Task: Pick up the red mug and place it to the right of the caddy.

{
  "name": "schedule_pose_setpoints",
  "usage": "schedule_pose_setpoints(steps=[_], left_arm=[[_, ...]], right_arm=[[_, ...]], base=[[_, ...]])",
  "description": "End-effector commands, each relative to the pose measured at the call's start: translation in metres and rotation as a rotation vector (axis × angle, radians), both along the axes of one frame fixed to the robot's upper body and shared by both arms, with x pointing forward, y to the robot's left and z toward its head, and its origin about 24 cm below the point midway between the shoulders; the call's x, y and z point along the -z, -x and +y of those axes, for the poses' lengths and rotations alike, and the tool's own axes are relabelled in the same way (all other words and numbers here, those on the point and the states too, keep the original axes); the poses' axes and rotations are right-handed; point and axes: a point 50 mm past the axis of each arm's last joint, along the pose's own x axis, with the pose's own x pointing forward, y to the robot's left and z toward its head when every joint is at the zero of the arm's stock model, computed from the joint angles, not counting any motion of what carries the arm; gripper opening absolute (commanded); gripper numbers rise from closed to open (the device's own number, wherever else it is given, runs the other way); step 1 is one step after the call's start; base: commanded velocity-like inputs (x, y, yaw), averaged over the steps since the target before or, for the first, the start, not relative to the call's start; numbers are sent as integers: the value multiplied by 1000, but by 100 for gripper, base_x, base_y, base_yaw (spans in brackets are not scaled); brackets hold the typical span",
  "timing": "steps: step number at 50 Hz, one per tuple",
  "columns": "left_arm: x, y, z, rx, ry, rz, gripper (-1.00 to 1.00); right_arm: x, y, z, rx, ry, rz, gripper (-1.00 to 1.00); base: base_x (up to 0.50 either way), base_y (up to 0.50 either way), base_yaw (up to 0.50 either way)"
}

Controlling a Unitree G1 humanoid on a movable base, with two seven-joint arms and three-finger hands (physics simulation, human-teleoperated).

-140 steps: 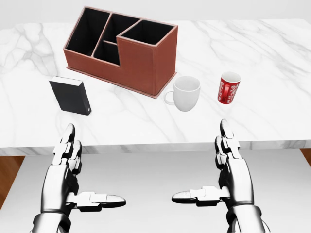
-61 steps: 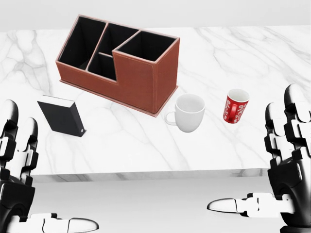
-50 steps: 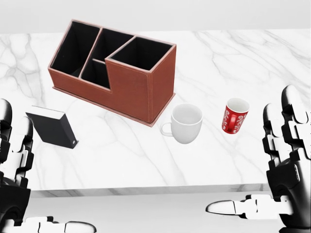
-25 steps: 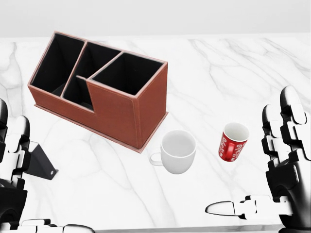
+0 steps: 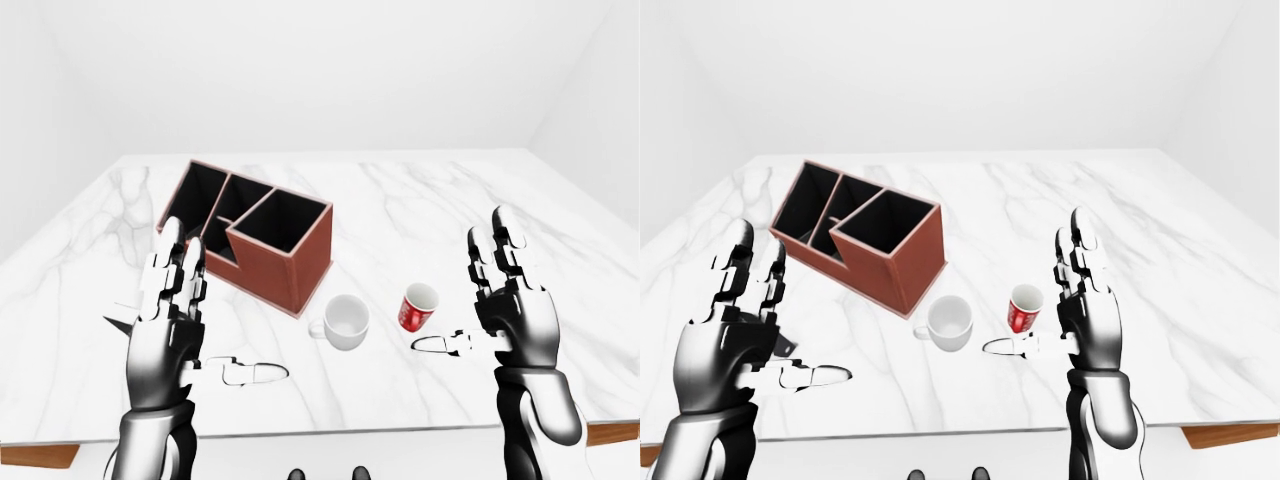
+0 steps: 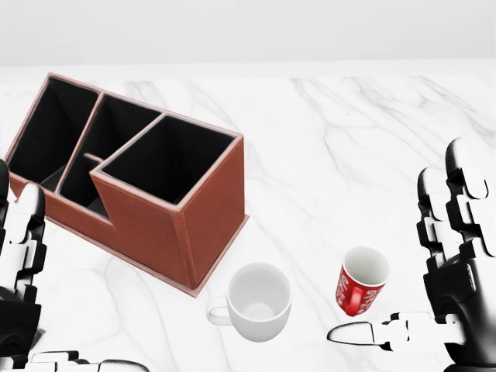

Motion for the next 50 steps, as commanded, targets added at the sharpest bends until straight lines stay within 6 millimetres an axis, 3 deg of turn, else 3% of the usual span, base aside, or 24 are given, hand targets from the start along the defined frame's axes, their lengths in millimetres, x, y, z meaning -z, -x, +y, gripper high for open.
schedule_pose_setpoints(steps=[1,18,39,47,50], left_arm=[[-1,1,-1,2,-3,-5,100],[-3,4,0,1,-4,-9,100],[-5,5,-1,1,-6,-18,100],[-5,5,-1,8,-10,-17,100],[-6,9,0,10,-11,-19,100]], right_arm=[[-1,1,-1,1,0,-5,100],[1,1,1,1,8,8,100],[3,-1,0,8,14,18,100],[-4,6,-4,15,7,-18,100],[-16,9,-7,19,-7,-79,100]], base=[[34,-18,0],[34,-18,0],[30,-1,0],[0,0,0],[0,0,0]])
